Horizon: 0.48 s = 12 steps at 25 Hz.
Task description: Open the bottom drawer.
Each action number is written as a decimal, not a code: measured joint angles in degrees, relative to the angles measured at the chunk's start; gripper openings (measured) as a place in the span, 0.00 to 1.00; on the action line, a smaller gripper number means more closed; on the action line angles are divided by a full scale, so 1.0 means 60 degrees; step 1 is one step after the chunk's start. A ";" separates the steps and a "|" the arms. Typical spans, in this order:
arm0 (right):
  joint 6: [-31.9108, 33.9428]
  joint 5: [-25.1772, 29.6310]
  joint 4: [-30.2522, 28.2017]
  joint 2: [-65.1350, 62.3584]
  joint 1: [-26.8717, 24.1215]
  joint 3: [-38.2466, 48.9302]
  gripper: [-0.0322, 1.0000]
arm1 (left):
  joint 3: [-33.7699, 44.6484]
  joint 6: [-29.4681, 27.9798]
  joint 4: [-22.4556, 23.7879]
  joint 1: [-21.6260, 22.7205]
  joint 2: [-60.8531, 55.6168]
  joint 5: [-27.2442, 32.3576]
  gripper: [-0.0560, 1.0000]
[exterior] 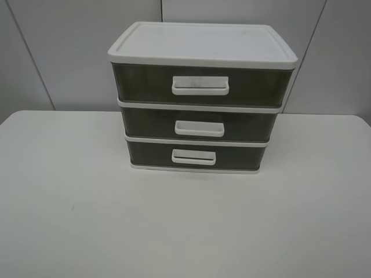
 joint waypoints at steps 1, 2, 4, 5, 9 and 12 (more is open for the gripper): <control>0.0000 0.0000 0.0000 0.0000 0.0000 0.0000 0.83 | 0.0000 0.0000 0.0000 0.0000 0.0000 0.0000 0.80; 0.0000 0.0000 0.0000 0.0000 0.0000 0.0000 0.83 | 0.0000 0.0000 0.0000 0.0000 0.0000 0.0000 0.80; 0.0000 0.0000 0.0000 0.0000 0.0000 0.0000 0.83 | 0.0000 0.0000 0.0000 0.0000 0.0000 0.0000 0.80; 0.0000 0.0000 0.0000 0.0000 0.0000 0.0000 0.83 | 0.0000 0.0000 0.0000 0.0000 0.0000 0.0000 0.80; 0.0000 0.0000 0.0000 0.0000 0.0000 0.0000 0.83 | 0.0000 0.0000 0.0000 0.0000 0.0000 0.0000 0.80; 0.0000 0.0000 0.0000 0.0000 0.0000 0.0000 0.83 | 0.0000 0.0000 0.0000 0.0000 0.0000 0.0000 0.80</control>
